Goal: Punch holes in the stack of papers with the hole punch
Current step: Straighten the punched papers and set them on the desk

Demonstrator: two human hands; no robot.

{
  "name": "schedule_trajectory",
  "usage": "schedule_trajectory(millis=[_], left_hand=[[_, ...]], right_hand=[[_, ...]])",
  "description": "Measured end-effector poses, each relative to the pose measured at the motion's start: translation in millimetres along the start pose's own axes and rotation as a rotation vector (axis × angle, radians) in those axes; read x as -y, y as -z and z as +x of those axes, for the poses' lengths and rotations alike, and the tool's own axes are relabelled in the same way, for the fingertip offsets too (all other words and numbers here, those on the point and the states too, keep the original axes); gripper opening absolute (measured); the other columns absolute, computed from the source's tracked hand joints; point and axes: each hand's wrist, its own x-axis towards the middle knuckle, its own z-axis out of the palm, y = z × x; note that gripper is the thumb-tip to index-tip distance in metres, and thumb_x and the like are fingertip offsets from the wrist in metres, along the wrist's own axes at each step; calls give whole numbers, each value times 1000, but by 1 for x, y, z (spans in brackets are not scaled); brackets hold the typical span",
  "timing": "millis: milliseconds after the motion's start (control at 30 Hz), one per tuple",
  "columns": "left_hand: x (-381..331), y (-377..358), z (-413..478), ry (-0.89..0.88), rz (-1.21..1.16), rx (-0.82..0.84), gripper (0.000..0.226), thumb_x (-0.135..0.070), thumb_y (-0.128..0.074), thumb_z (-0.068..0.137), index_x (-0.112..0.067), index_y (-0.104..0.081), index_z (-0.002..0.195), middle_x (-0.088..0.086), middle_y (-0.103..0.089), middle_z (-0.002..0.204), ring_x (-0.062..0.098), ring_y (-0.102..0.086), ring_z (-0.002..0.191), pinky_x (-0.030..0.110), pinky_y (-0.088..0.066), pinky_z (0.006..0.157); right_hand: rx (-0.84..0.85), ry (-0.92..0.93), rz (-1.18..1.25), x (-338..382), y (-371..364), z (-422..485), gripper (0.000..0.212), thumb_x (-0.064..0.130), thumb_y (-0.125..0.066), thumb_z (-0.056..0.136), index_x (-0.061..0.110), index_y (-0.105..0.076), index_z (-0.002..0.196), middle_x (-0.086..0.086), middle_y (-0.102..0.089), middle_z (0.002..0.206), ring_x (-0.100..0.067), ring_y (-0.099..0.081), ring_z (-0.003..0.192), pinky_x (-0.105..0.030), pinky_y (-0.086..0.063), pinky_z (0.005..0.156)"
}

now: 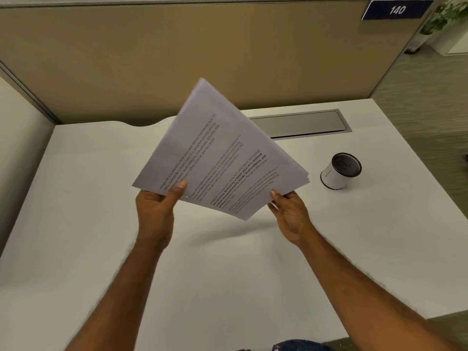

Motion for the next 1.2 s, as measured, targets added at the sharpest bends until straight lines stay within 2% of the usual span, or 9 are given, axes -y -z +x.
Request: schedule_trajectory(millis=[167, 300, 433, 567, 733, 833, 967, 1100, 1200], left_hand=[[-9, 38, 11, 45, 141, 0, 34, -3, -78, 75, -16, -68, 105, 2, -72, 105, 22, -68, 100, 38, -55, 91], [-9, 51, 13, 47, 379, 80, 31, 1, -76, 77, -19, -68, 99, -15, -75, 90, 5, -71, 86, 17, -56, 76], [-2, 52, 15, 59, 428, 140, 34, 3, -77, 77, -23, -69, 97, -18, -75, 91, 3, -71, 87, 16, -55, 76], [5, 41, 12, 13, 450, 147, 17, -15, -70, 78, -20, -68, 94, -11, -71, 85, 3, -63, 80, 15, -49, 68], [15, 32, 3, 4, 403, 109, 21, -13, -67, 78, -26, -67, 94, -18, -72, 85, -1, -64, 81, 14, -50, 69], [19, 27, -1, 10, 372, 99, 18, -15, -67, 79, -25, -66, 93, -18, -71, 85, 1, -64, 82, 15, -50, 70], [35, 23, -11, 27, 377, 102, 20, -17, -70, 77, -24, -62, 94, -15, -69, 87, 2, -64, 83, 15, -51, 70], [60, 30, -23, 92, 418, 94, 28, -5, -79, 77, -15, -65, 99, -10, -71, 93, 11, -67, 91, 20, -53, 78], [70, 28, -27, 82, 495, 86, 27, -1, -72, 84, -22, -65, 98, -14, -70, 94, 10, -65, 92, 19, -53, 76]], right_hand=[[-7, 172, -141, 26, -1, -3, 49, 29, -76, 69, 17, -63, 115, -8, -68, 118, -26, -60, 117, -40, -47, 103], [-32, 252, -213, 41, -2, -2, 31, 7, -65, 85, 10, -60, 115, 2, -72, 104, -8, -66, 100, -19, -51, 85], [-10, 292, -306, 51, -1, -1, 27, 0, -58, 91, 15, -62, 113, -4, -69, 109, -9, -65, 99, -19, -51, 85], [38, 335, -419, 50, 2, 0, 32, -1, -58, 92, 13, -62, 120, -2, -68, 117, -10, -63, 109, -22, -48, 91], [28, 304, -393, 45, 3, -2, 39, 0, -62, 89, 12, -59, 126, -7, -67, 121, -16, -62, 111, -30, -51, 97], [-33, 280, -393, 40, 2, -4, 34, 6, -65, 88, 25, -61, 115, 2, -69, 109, -10, -65, 100, -26, -54, 88], [-41, 262, -445, 30, 5, -4, 35, 9, -69, 85, 34, -60, 108, 0, -68, 106, -18, -65, 100, -29, -57, 84], [-19, 239, -469, 19, 8, -5, 33, 3, -71, 82, 28, -63, 100, 2, -66, 102, -15, -61, 100, -21, -56, 76], [-58, 212, -475, 14, 10, -6, 25, 3, -70, 83, 22, -65, 98, 1, -67, 100, -14, -61, 94, -16, -54, 71]])
